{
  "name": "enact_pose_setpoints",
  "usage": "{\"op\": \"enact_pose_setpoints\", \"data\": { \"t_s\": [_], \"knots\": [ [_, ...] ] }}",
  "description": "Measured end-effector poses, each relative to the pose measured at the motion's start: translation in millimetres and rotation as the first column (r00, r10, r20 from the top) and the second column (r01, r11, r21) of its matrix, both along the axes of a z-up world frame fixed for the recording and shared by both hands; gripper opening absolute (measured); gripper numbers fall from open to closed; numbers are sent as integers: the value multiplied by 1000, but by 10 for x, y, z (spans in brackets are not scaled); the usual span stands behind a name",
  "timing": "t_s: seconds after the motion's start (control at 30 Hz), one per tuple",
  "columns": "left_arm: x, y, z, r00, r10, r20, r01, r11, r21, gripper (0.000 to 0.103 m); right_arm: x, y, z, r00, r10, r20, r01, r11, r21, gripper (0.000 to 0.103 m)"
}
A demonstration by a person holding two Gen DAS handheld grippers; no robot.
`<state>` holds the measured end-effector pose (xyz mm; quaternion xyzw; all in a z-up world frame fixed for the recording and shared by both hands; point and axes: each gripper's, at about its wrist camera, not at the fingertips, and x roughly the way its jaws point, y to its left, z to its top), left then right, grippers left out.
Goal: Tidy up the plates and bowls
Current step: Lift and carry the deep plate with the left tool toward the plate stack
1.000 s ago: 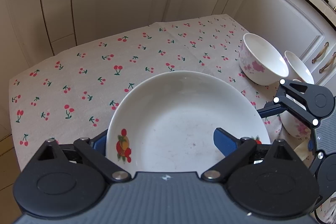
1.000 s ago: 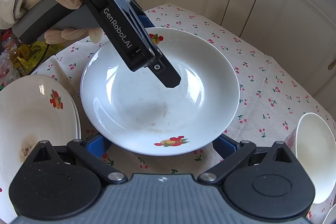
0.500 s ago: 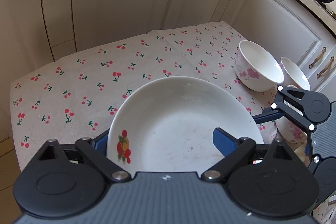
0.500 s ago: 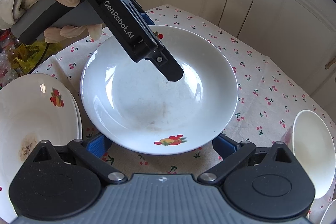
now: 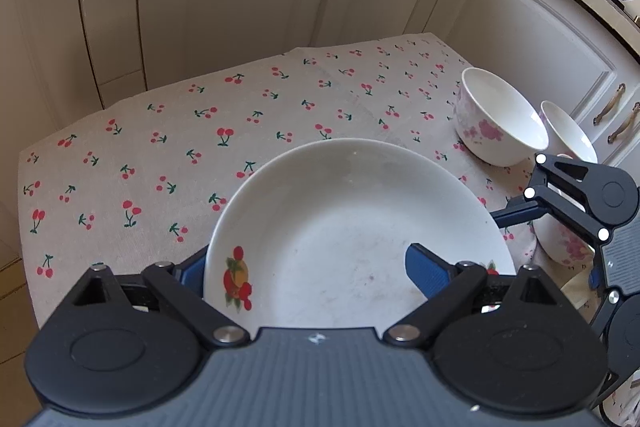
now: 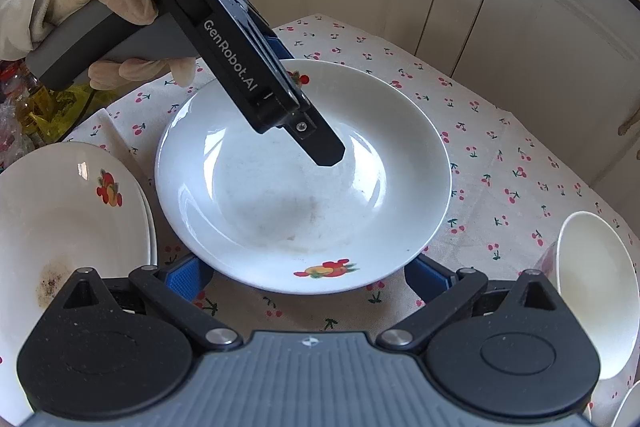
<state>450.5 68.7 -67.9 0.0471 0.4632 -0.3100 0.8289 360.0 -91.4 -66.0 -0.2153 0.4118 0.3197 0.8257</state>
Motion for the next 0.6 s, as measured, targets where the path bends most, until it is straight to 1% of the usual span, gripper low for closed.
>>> {"op": "enact_pose_setpoints", "data": {
  "t_s": [0.17,0.37,0.6],
  "knots": [
    [7,-14,-7,1000,-7,6,7,1000,2,96,63,2,-25,999,7,-34,-6,1000,13,103],
    [8,-11,-23,1000,-7,8,7,1000,2,96,0,-13,3,1000,13,5,-13,999,34,103],
    [1,4,-17,1000,-3,5,3,1000,-17,96,-31,-27,14,1000,8,16,-9,999,46,103]
  ]
}}
